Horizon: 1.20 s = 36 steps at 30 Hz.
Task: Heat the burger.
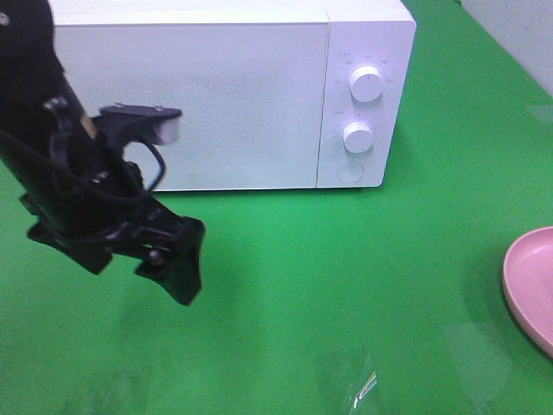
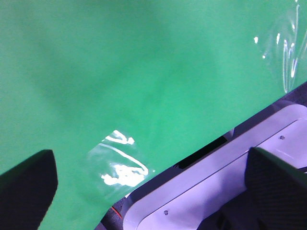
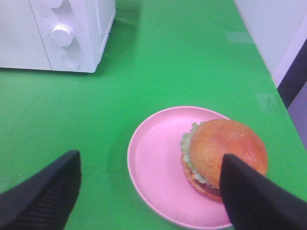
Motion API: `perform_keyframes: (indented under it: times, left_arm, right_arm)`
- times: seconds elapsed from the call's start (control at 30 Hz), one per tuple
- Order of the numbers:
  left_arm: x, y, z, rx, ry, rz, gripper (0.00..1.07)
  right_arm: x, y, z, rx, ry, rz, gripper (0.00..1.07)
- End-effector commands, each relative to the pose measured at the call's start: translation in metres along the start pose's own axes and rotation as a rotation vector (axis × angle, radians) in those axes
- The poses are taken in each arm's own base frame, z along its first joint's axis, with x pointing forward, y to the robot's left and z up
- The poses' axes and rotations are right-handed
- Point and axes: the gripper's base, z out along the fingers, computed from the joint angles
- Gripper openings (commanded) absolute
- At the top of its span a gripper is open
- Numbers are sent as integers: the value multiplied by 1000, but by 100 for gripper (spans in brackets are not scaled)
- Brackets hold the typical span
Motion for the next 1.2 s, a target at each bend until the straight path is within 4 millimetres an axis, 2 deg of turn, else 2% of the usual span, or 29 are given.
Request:
perform_keyframes:
  times: [0.03,0.07,0.17,0.23,0.27,0.3,0.33,0.37,0.4,0.43,0.47,0.53,0.63,0.67,0.7,0.73,0.83,0.87,0.93,0.97,1.0,1.03,1.13,1.2]
  left_arm:
    - [5,19,-19,-19,-5,-57,98]
    - [9,41,-33,-35,-19,-124,98]
    - [12,51,-40,-41,-19,-160,98]
    - [29,90,-64,-64,-19,-297,98]
    - [29,90,-64,-64,-19,-297,98]
    - [38,103,-74,-84,-21,-346,98]
    - [38,103,-74,-84,-21,-346,98]
    - [50,117,-86,-111,-21,-397,98]
    - [50,117,-86,-111,-21,-397,98]
    - [62,126,-98,-135,-28,-441,98]
    - [62,126,-98,-135,-28,-441,98]
    - [78,130,-115,-157,-62,-488,98]
    - [88,128,-124,-167,-104,-504,98]
    - [98,121,-130,-183,-162,-495,98]
    - [98,121,-130,-183,-162,-495,98]
    - [109,115,-132,-193,-208,-489,98]
    - [115,112,-131,-198,-229,-486,98]
    - [134,103,-127,-216,-276,-479,98]
    - [140,100,-127,-224,-310,-474,98]
    - [151,95,-124,-236,-360,-468,98]
    - [151,95,-124,-236,-360,-468,98]
    - [163,90,-120,-244,-392,-463,98]
    - [174,85,-114,-250,-418,-460,98]
    - [192,78,-105,-257,-451,-453,98]
  right_arm:
    - [1,0,-4,3,-34,-4,75]
    - [1,0,-4,3,-34,-4,75]
    - [1,0,-4,3,-34,-4,75]
    - [1,0,-4,3,-34,-4,75]
    - [1,0,-4,3,-34,-4,75]
    - [1,0,-4,3,-34,-4,75]
    - [1,0,-4,3,-34,-4,75]
    - [1,0,-4,3,-34,-4,75]
    - [1,0,-4,3,-34,-4,75]
    - [1,0,-4,3,-34,-4,75]
    - [1,0,-4,3,-34,-4,75]
    - [1,0,-4,3,-34,-4,75]
    - [1,0,-4,3,-34,-4,75]
    - [1,0,-4,3,-34,-4,75]
    - [1,0,-4,3,-34,-4,75]
    - [1,0,-4,3,-34,-4,75]
    - [1,0,-4,3,-34,-4,75]
    - [1,0,-4,3,-34,-4,75]
    - [1,0,-4,3,-34,-4,75]
    - [1,0,-4,3,-34,-4,75]
    - [1,0,-4,3,-34,-4,75]
    - [1,0,-4,3,-34,-4,75]
    - [1,0,-4,3,-34,-4,75]
    - [1,0,-4,3,-34,-4,75]
